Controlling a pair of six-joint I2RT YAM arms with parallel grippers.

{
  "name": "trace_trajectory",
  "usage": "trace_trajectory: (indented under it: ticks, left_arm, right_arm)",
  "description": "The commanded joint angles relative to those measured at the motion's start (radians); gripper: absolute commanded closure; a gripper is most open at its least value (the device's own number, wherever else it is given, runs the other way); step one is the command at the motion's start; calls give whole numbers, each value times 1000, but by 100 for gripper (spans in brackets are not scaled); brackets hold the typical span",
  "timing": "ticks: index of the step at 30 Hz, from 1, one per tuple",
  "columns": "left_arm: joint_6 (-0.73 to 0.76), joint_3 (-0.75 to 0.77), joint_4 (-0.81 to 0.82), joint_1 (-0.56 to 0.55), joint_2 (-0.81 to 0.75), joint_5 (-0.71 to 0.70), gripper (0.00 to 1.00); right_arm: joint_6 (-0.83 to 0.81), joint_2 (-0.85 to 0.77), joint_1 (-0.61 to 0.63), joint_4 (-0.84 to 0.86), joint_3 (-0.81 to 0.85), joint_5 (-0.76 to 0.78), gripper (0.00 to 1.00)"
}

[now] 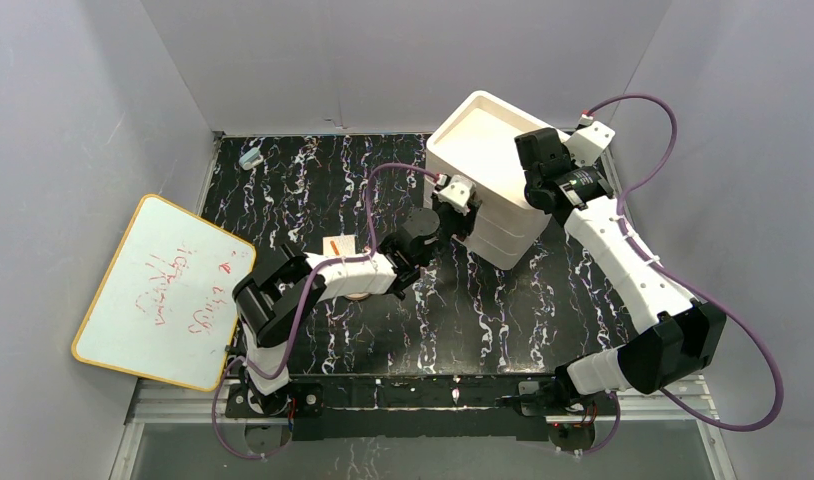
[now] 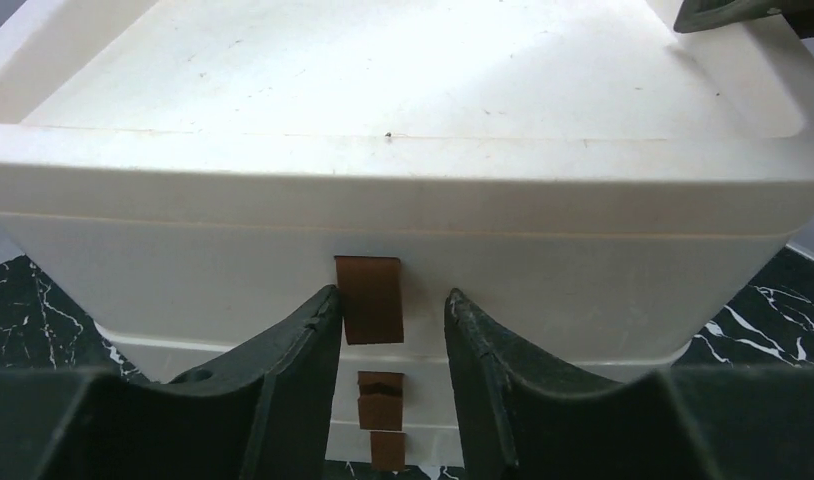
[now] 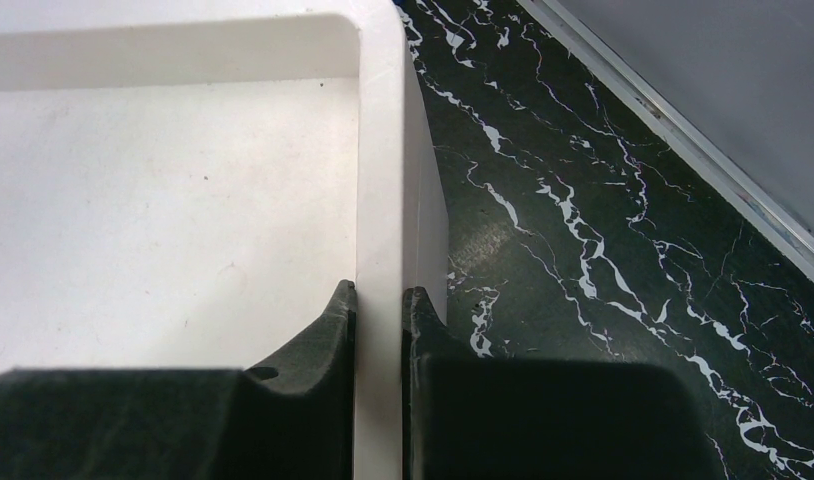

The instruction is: Organize the makeup

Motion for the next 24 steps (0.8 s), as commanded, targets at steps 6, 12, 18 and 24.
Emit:
trace_trajectory:
  ticks: [6, 12, 18, 24]
  left_arm:
    - [-90, 64, 55, 49, -41, 89, 100]
    - [-96, 56, 35, 64, -60, 115, 100]
    - [-86, 32, 6, 66, -115, 127, 100]
    - [-71, -54, -62, 65, -228, 115, 100]
  right_arm:
    - [28, 5, 64, -3, -2, -167, 99]
    - [22, 54, 64, -13, 46, -93, 99]
    - [14, 132, 45, -26, 109, -51, 99]
    - [-12, 169, -15, 12, 114, -57, 99]
